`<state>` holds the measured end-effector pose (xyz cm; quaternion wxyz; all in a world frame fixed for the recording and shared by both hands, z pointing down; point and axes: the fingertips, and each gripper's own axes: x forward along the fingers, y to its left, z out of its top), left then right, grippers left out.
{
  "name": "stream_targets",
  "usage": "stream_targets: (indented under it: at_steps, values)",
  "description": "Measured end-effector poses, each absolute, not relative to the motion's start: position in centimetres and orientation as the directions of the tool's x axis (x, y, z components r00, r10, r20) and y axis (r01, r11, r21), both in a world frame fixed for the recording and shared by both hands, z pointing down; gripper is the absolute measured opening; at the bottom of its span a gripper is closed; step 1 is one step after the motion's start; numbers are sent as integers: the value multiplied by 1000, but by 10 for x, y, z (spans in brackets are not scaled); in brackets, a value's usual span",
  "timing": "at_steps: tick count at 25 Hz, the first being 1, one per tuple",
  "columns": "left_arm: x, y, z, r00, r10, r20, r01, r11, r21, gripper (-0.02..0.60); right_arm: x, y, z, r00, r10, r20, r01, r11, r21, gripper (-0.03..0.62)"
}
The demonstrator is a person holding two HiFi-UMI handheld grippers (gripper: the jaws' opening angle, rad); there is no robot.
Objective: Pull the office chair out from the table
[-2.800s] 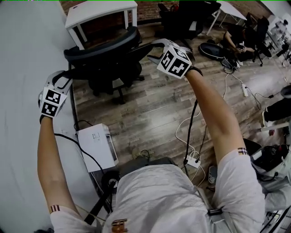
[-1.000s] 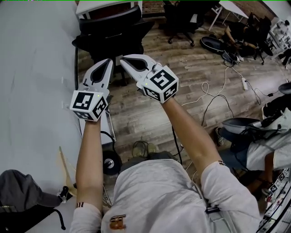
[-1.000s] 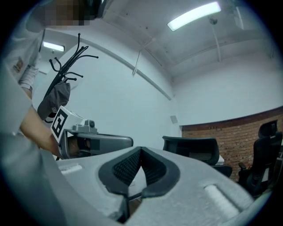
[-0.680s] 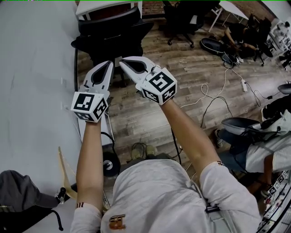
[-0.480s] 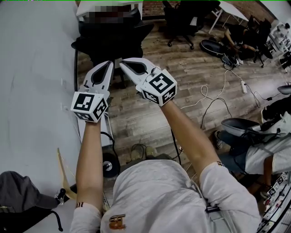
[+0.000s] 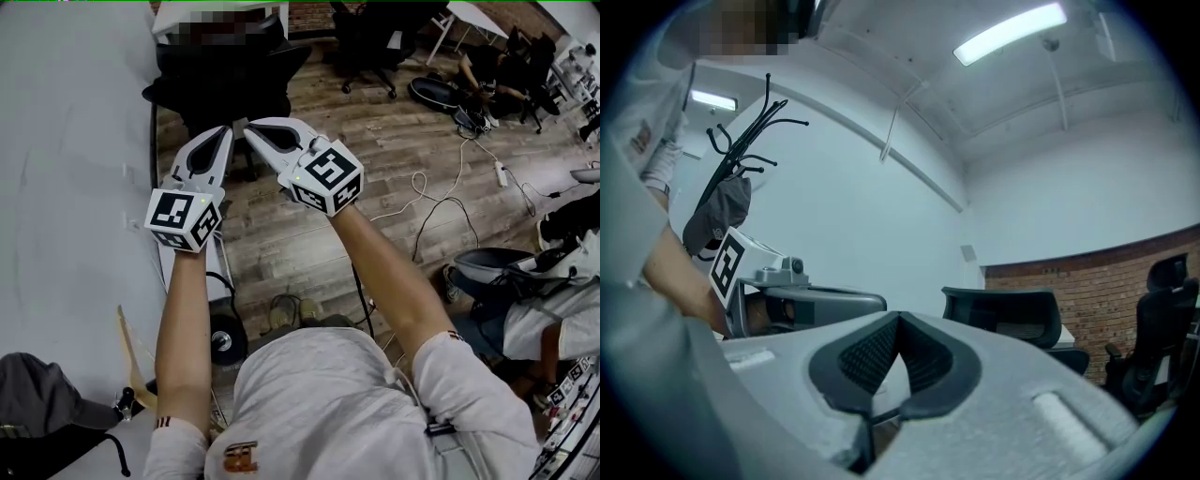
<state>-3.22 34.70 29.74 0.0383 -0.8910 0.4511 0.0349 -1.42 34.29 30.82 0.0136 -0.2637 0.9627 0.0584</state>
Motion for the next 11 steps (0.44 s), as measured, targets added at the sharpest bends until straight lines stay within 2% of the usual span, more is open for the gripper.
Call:
stream_targets:
  at_steps: [11]
  values:
    - [-29,353,296,595,-798,-101,-803,-594,-37,0,-11,348,310,-859,-509,-55,-512,853,104,0]
